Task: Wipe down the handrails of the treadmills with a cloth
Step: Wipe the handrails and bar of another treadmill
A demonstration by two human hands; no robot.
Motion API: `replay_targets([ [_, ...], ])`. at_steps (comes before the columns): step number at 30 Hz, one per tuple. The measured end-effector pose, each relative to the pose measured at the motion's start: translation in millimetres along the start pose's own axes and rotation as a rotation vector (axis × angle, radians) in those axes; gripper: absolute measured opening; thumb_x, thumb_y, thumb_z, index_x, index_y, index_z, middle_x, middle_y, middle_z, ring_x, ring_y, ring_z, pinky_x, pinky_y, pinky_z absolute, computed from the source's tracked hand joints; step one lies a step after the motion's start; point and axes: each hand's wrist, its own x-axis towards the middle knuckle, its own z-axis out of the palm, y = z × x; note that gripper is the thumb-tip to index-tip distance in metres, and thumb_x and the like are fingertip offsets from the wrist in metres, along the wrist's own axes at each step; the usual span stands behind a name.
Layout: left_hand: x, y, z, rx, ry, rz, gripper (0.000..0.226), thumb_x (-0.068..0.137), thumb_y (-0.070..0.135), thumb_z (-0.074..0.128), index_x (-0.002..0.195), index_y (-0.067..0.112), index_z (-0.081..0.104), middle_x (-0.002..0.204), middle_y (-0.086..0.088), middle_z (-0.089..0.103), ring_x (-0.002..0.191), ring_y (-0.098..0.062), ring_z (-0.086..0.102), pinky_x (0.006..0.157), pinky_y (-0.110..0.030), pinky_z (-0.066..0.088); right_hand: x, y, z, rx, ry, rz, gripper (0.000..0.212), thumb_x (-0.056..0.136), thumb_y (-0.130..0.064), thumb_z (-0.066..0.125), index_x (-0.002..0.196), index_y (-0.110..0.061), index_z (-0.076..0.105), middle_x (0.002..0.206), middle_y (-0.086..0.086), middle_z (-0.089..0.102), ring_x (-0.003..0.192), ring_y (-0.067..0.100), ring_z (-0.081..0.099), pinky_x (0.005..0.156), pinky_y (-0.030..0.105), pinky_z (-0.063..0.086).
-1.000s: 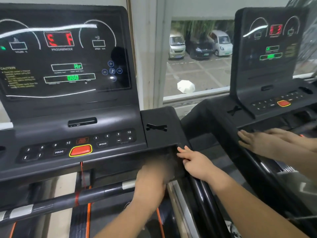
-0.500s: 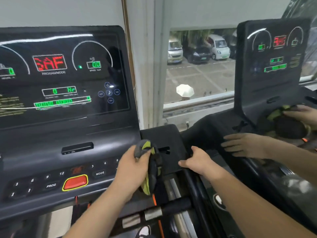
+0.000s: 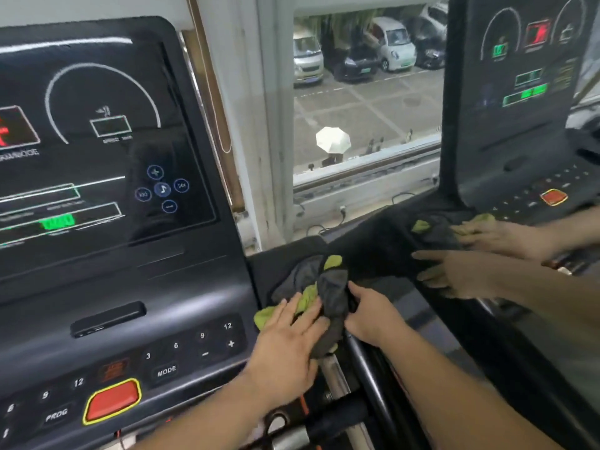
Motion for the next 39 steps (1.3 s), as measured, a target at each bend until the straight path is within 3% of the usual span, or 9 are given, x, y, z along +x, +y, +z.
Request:
replay_targets([
  [7,92.2,-42.5,-47.3,-0.165,-0.019,-0.269,0.063,0.102,0.039,0.044,0.159,0.033,0.02,0.172,0.006,0.003,0.158,-0.023,0.002,0.128,-0.047,0.004,2.3,-5.6,-3.4,-0.001,0.006,0.026,0.086,0.09,-0.039,0.074,0.161,-0.026,0.027,0.144,0.0,0.059,0.131,0.021,0.055,0.109,0.033,0.045],
  [14,-5.1,-5.1,-7.0,-0.207,0.084,0.007,0.056,0.074,0.03,0.06,0.13,0.024,0.061,0.15,0.002,0.055,0.138,-0.029,0.051,0.113,-0.044,0.045,-3.6,-7.2,-5.0,-0.007,0.006,0.044,0.083,0.082,-0.039,0.07,0.157,-0.036,0.036,0.14,-0.006,0.061,0.124,0.02,0.059,0.103,0.036,0.051],
  [18,-11.8,-26.8,-1.0,-0.075,0.07,0.118,0.062,0.069,0.025,0.065,0.131,0.026,0.059,0.152,0.002,0.052,0.143,-0.028,0.047,0.118,-0.046,0.039,-2.2,-7.3,-4.6,-0.019,0.009,0.022,0.065,0.078,-0.042,0.066,0.142,-0.039,0.054,0.126,-0.007,0.068,0.114,0.022,0.063,0.098,0.041,0.054],
  [22,55.3,-50.2,-32.6,0.013,0.099,-0.125,0.054,0.086,0.024,0.054,0.14,0.021,0.054,0.164,-0.003,0.036,0.156,-0.033,0.021,0.127,-0.05,0.014,-7.2,-11.5,-6.1,0.003,0.013,0.055,0.086,0.086,-0.041,0.074,0.16,-0.034,0.031,0.146,-0.006,0.057,0.132,0.022,0.055,0.107,0.039,0.048],
  [25,78.9,-37.5,-38.9,-0.129,0.022,-0.326,0.06,0.094,0.029,0.053,0.151,0.022,0.037,0.17,-0.002,0.019,0.157,-0.031,0.009,0.124,-0.05,0.023,-6.5,-10.1,-3.1,0.008,0.023,0.074,0.086,0.089,-0.039,0.074,0.161,-0.033,0.026,0.142,-0.006,0.059,0.132,0.021,0.055,0.108,0.039,0.048],
  [29,26.9,8.3,-31.7,0.017,-0.037,-0.258,0.057,0.091,0.036,0.05,0.145,0.023,0.038,0.165,-0.006,0.025,0.148,-0.035,0.025,0.112,-0.046,0.037,-5.0,-9.1,-1.2,-0.024,0.036,0.066,0.085,0.09,-0.041,0.071,0.161,-0.033,0.025,0.148,-0.005,0.055,0.134,0.022,0.053,0.108,0.04,0.048],
  [33,-7.7,14.3,-47.4,0.137,-0.081,-0.106,0.045,0.085,0.043,0.05,0.127,0.028,0.053,0.135,-0.002,0.046,0.12,-0.032,0.04,0.094,-0.042,0.037,-6.0,-12.2,-1.9,-0.05,0.047,0.055,0.084,0.088,-0.046,0.067,0.161,-0.033,0.027,0.149,-0.004,0.054,0.133,0.023,0.054,0.107,0.036,0.048],
  [36,17.6,-2.2,-54.5,0.18,0.022,-0.012,0.049,0.079,0.052,0.048,0.118,0.027,0.064,0.147,-0.012,0.042,0.136,-0.041,0.034,0.114,-0.051,0.029,-5.1,-14.1,-1.9,-0.05,0.044,0.059,0.083,0.087,-0.043,0.065,0.16,-0.035,0.028,0.147,-0.004,0.056,0.132,0.022,0.055,0.108,0.038,0.048],
  [39,33.6,-4.6,-41.3,0.002,-0.072,0.023,0.074,0.082,0.051,0.052,0.15,0.026,0.038,0.171,-0.011,0.002,0.157,-0.039,0.0,0.127,-0.053,0.006,-5.1,-13.9,-1.2,-0.058,0.051,0.066,0.081,0.087,-0.039,0.065,0.159,-0.038,0.028,0.142,-0.005,0.06,0.124,0.02,0.06,0.103,0.037,0.051],
])
